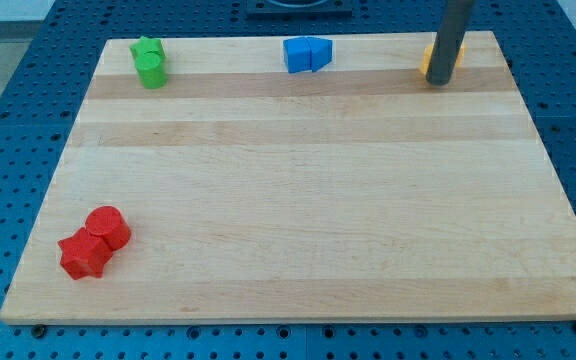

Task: Nudge the blue cube along with blue triangle a bit right

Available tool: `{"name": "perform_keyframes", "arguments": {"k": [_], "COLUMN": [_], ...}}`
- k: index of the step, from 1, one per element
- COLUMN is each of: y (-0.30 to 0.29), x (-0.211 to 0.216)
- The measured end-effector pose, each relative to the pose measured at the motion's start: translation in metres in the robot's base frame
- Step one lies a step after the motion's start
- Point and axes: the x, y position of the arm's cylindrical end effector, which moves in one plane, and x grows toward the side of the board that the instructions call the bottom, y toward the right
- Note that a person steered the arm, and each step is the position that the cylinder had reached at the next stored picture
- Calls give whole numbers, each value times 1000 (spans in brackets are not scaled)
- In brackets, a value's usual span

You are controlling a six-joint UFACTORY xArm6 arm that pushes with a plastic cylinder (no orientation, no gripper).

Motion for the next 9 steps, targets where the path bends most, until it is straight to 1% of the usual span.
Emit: {"name": "perform_keyframes", "arguments": {"k": [1, 3, 4, 6, 7, 9], "y": [-37, -148, -172, -174, -193, -247], "x": [21, 26, 26, 26, 21, -11]}}
